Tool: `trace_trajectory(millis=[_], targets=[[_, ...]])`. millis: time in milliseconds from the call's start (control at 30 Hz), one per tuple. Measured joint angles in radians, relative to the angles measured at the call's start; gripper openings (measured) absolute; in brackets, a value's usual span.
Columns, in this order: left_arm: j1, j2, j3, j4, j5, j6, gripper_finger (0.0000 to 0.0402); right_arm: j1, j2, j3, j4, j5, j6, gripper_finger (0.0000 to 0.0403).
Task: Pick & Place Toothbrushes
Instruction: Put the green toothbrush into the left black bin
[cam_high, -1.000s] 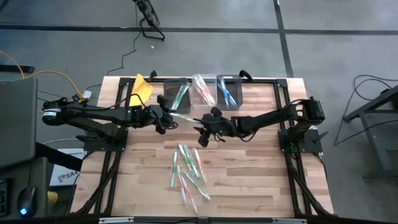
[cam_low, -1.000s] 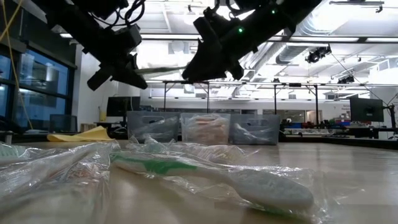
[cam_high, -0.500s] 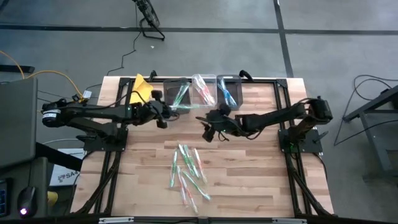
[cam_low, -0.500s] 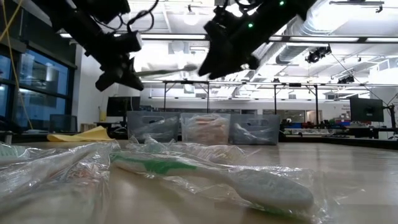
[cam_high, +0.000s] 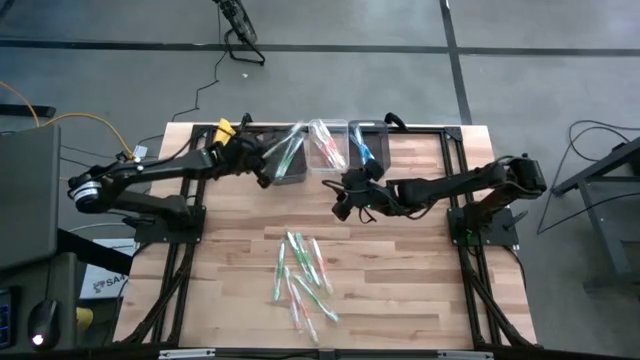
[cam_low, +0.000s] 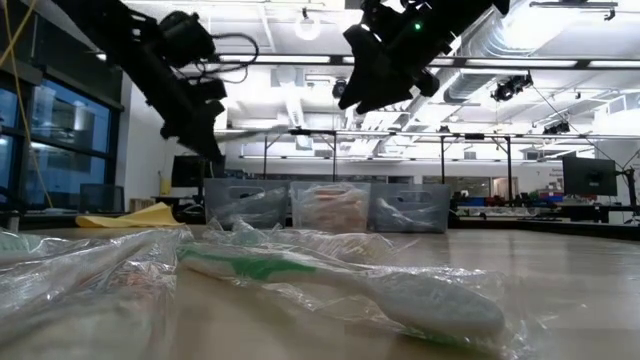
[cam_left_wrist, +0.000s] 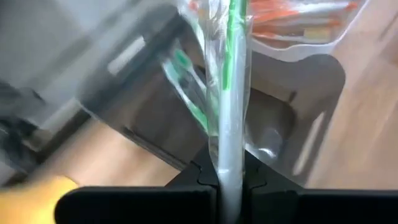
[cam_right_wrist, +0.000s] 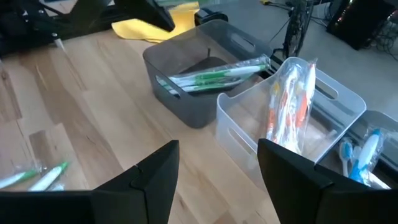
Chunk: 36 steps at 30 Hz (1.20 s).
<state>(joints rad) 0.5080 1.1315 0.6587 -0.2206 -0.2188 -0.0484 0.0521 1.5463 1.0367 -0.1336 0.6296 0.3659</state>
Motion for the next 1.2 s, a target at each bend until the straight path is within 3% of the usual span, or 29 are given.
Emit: trace_trajectory(millis=[167,367,1200], targets=[[0.054,0.076,0.026,-0.016,0.113,-0.198,0.0001,0.000,0.000,0.000,0.003,0.000,0.007,0.0211],[0.082,0.145,0.059,-0.012,0.266,-0.321,0.0002,0.000,0.000,0.000,0.002,0.000,0.007,0.0211],[0.081,0.162,0.087,-0.074,0.235,-0.443,0.0005,0.000,0.000,0.000,-0.010,0.000,0.005,0.0211]])
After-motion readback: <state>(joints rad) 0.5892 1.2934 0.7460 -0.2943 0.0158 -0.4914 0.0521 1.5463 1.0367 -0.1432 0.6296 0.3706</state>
